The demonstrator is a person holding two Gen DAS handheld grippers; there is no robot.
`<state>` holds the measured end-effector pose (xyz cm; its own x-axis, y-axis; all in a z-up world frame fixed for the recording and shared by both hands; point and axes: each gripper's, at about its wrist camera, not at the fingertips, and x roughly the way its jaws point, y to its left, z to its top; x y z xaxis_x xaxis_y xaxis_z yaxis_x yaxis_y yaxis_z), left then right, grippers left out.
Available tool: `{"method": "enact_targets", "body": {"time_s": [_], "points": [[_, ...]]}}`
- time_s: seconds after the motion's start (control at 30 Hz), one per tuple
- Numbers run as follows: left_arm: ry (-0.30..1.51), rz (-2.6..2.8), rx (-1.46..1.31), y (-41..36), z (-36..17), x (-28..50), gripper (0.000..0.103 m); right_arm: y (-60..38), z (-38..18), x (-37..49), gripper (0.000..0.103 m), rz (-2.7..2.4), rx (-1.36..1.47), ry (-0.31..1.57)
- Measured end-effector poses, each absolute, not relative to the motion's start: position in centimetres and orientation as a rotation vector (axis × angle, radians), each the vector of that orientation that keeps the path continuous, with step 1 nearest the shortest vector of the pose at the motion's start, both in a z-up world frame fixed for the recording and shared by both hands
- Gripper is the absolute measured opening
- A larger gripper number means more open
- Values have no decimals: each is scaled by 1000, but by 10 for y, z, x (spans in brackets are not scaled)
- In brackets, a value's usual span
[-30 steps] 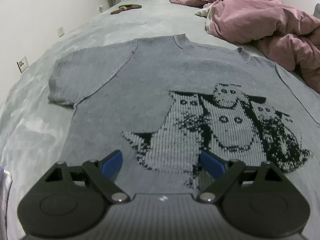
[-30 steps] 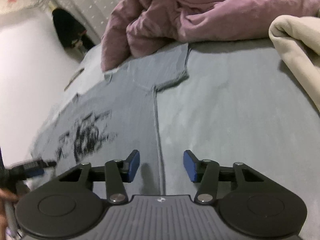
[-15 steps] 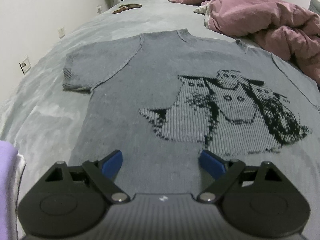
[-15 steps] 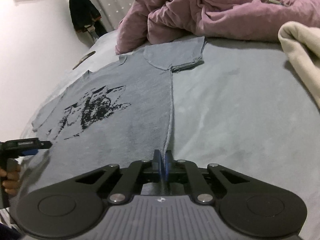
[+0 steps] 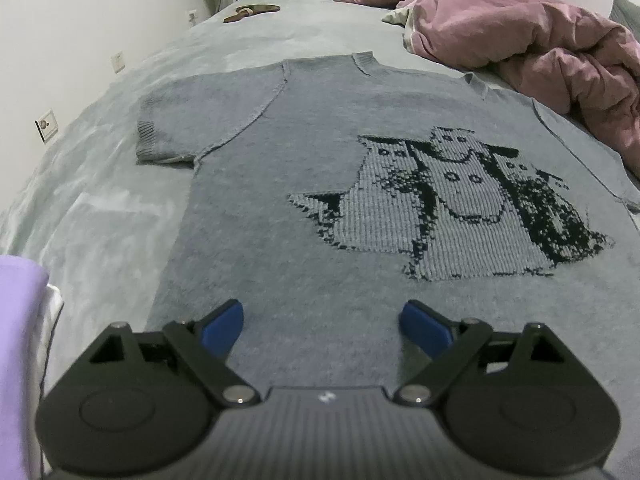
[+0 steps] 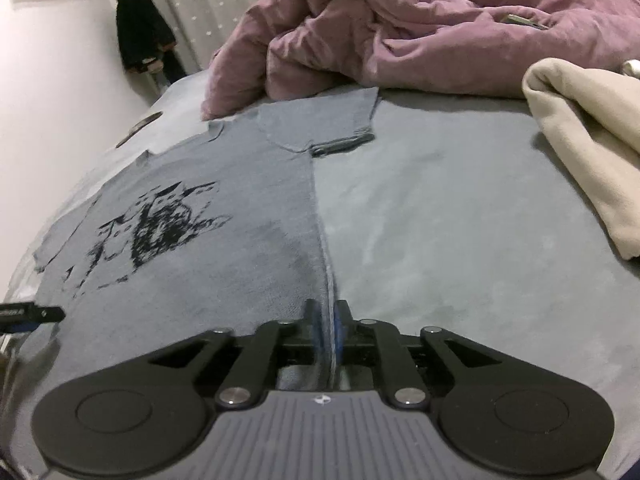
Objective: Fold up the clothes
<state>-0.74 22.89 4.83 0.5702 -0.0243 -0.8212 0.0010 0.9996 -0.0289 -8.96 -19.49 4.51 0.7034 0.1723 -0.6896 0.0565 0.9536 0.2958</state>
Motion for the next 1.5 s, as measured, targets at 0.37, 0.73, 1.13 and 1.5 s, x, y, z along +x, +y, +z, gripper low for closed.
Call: {"method": "enact_targets", "body": {"time_s": [0.37, 0.73, 1.13, 1.5], "points": [[954, -6, -13, 227, 47, -14, 91, -181, 46, -141, 28, 139, 284, 810], [927, -40, 49, 229, 47, -45, 93, -189, 55, -153, 7, 119, 294, 807], [915, -84, -80, 263, 57, -61, 93, -174, 52, -148, 11, 89, 206, 827], [865, -48, -321, 315, 75, -54, 96, -121, 73, -153, 35, 74, -48, 734]]}}
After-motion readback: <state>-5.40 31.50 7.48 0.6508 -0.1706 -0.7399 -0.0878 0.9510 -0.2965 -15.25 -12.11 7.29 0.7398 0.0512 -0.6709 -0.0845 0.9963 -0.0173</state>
